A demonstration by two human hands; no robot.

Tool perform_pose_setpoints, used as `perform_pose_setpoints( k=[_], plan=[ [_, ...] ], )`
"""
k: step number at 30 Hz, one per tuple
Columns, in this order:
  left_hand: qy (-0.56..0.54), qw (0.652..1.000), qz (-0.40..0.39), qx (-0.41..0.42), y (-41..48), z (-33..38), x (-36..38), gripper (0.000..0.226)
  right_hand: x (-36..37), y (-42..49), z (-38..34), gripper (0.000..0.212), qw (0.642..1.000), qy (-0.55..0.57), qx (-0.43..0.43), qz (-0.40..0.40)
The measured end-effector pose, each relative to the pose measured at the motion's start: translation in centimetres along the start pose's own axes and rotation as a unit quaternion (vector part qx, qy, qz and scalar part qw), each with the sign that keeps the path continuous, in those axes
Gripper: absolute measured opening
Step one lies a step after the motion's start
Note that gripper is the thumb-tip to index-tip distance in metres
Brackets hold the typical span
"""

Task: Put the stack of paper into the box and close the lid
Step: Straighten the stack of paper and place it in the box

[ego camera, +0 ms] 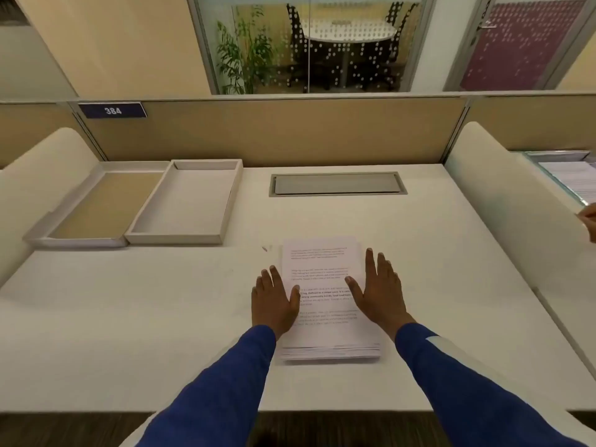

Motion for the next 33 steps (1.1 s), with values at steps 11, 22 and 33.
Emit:
perform_pose_setpoints(
  k=[11,22,33],
  plan=[
    [-0.084,0.989,-0.001,-0.124,-1.6,-0.2,1.3,0.057,2.5,-1.7,2.2,0.092,0.987,0.1,0.124,-0.028],
    [-0.224,0.935,-0.061,-0.268,-0.8,-0.3,2.0,0.061,4.0,-0.4,1.2,0.085,0.981,0.127,0.137,-0.052],
    [-0.357,0.873,-0.131,-0.307,0.7,-1.7,3.1,0.028,4.4,0.3,0.8,0.075,0.973,0.086,0.209,-0.05]
  ],
)
Point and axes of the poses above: each hand's wrist, its own y-axis towards the middle knuckle, its own x-axis out of the palm, z = x × y, the point moved 8 cm from there along y, towards the middle knuckle, and after that the axes turned 10 degrees about -x, right-handed, at the moved point
